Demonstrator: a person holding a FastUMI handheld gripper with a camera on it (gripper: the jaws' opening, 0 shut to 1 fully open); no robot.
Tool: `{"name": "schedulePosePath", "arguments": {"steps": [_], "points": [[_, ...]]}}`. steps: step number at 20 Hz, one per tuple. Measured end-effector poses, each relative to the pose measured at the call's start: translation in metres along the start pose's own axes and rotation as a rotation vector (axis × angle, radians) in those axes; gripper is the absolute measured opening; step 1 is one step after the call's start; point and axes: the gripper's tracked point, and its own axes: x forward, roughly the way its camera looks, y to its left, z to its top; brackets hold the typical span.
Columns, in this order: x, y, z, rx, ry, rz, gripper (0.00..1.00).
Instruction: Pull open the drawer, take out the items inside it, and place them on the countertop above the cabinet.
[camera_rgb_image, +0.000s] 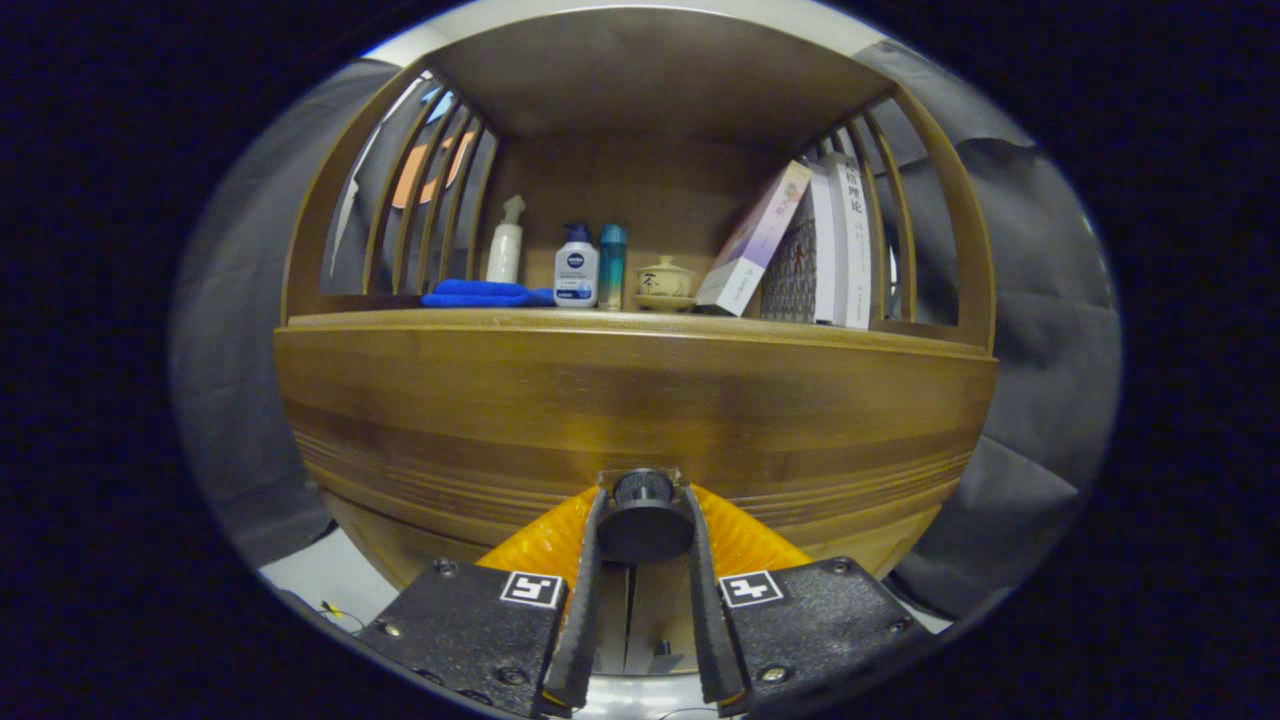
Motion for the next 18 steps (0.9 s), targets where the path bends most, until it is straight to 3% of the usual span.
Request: {"name": "schedulePosePath", "arguments": {"steps": [18], "points": [[-0.072, 0.001, -0.016, 0.026, 0.028, 0.047, 0.39]]}}
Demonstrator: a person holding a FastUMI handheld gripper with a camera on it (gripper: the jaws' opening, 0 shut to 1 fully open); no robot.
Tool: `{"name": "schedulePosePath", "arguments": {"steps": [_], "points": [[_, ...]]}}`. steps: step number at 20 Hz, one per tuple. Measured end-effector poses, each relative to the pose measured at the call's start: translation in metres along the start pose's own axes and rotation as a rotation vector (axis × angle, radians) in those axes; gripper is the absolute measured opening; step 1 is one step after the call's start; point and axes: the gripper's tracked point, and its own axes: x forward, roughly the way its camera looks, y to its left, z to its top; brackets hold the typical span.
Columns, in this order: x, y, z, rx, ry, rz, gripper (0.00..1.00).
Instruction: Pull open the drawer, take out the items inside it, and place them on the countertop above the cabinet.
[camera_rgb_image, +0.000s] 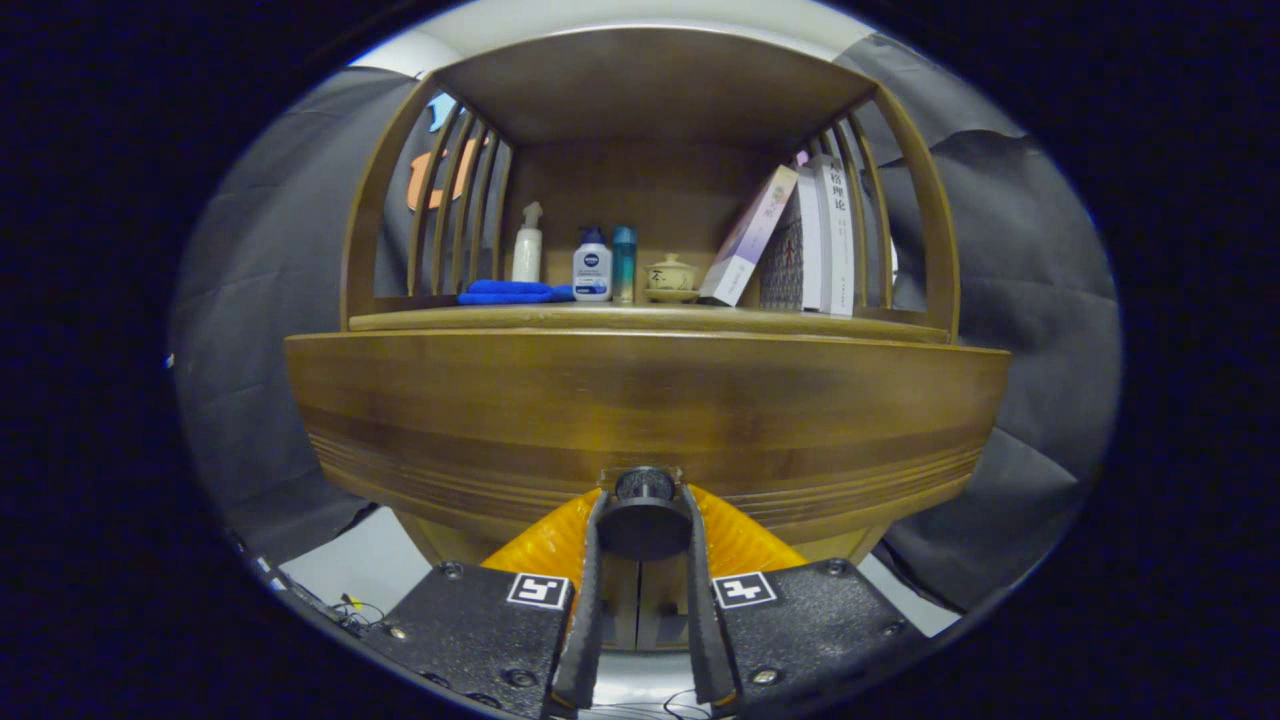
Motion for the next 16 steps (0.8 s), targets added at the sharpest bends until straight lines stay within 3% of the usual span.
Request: {"name": "schedulePosePath", "arguments": {"steps": [16], "points": [[-0.084, 0.001, -0.029, 0.018, 0.043, 0.038, 0.39]]}}
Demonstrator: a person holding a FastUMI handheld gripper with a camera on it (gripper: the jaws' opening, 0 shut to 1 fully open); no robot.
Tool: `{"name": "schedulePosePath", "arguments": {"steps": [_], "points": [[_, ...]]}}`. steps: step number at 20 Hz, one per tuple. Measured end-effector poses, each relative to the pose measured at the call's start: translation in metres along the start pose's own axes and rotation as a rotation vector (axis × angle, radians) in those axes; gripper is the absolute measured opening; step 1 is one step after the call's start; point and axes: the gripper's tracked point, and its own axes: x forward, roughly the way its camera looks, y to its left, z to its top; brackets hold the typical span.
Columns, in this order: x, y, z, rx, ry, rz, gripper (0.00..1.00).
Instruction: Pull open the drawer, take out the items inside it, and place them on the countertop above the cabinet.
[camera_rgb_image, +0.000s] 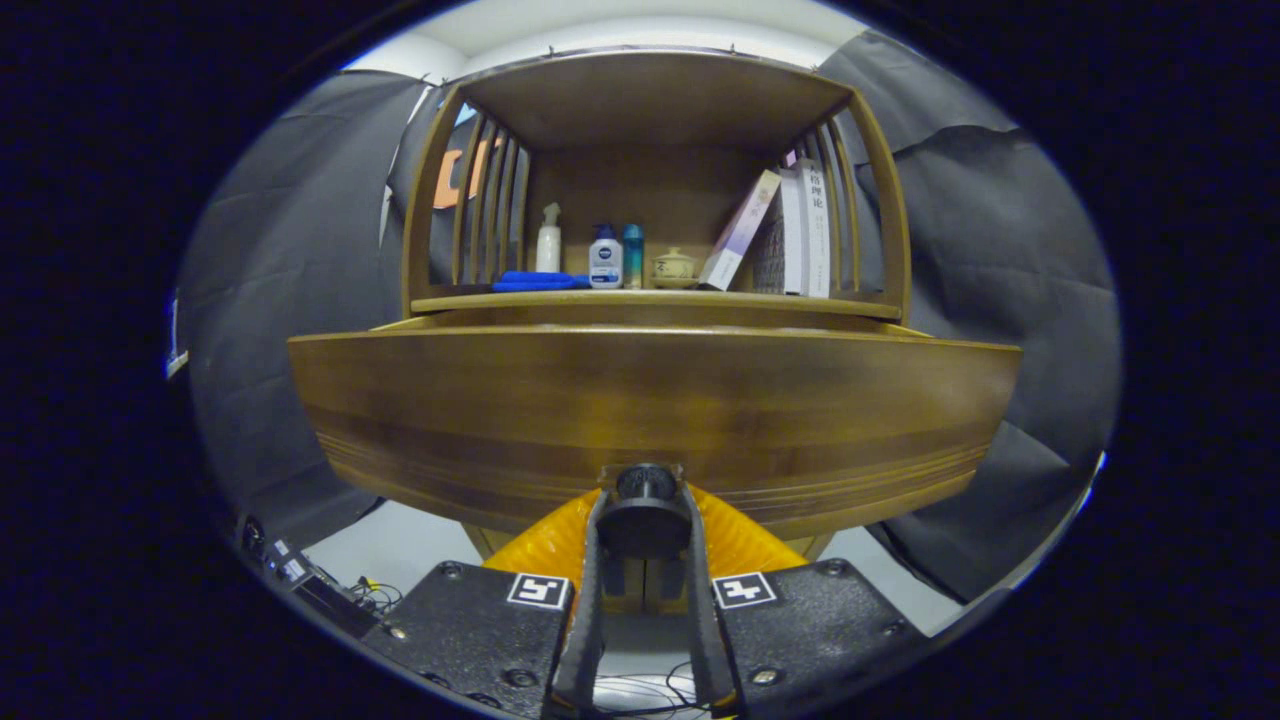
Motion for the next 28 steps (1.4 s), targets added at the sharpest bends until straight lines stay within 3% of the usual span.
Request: {"name": "schedulePosePath", "arguments": {"steps": [15, 19, 22, 24, 28], "points": [[-0.033, 0.003, -0.014, 0.025, 0.056, 0.030, 0.39], [-0.047, -0.012, -0.011, 0.014, 0.076, 0.019, 0.70], [-0.062, -0.022, 0.006, 0.077, 0.066, 0.034, 0.93], [-0.070, -0.035, 0.026, 0.116, 0.038, 0.015, 1.00], [-0.077, -0.056, 0.071, 0.082, -0.040, -0.013, 0.98]]}}
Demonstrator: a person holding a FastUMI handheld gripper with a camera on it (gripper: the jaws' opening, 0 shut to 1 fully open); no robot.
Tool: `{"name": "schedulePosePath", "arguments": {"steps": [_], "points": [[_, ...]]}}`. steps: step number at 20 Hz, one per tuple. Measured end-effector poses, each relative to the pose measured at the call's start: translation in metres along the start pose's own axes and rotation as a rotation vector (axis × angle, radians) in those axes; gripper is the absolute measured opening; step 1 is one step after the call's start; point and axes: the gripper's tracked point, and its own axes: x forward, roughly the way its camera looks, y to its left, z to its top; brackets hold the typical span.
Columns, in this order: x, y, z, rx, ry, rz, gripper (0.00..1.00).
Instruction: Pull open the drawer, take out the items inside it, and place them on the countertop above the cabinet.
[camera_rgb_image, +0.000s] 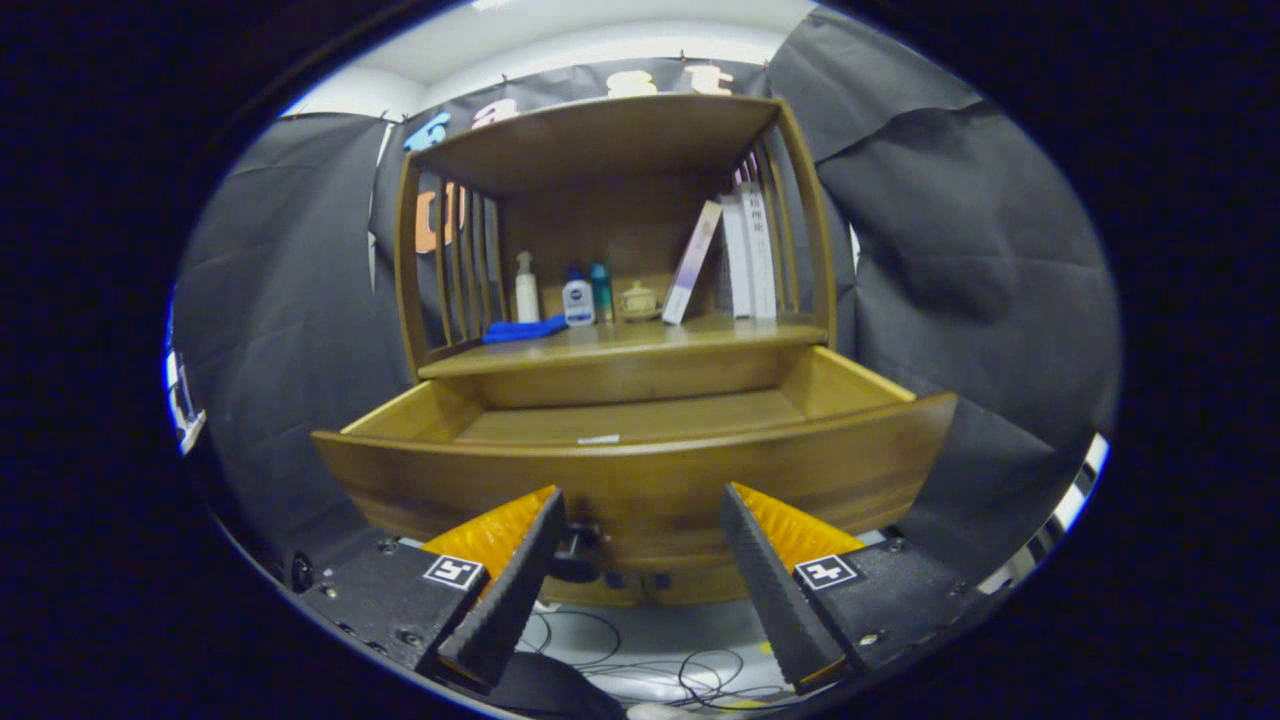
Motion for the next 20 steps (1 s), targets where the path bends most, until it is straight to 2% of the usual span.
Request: {"name": "schedulePosePath", "arguments": {"steps": [6, 12, 17, 20], "points": [[0.012, -0.022, 0.085, -0.067, -0.081, -0.034, 0.99], [0.050, 0.002, 0.157, -0.183, -0.097, 0.024, 0.99], [0.106, 0.031, 0.183, -0.208, 0.013, 0.095, 0.99], [0.140, 0.044, 0.164, -0.281, 0.182, 0.125, 1.00]]}}
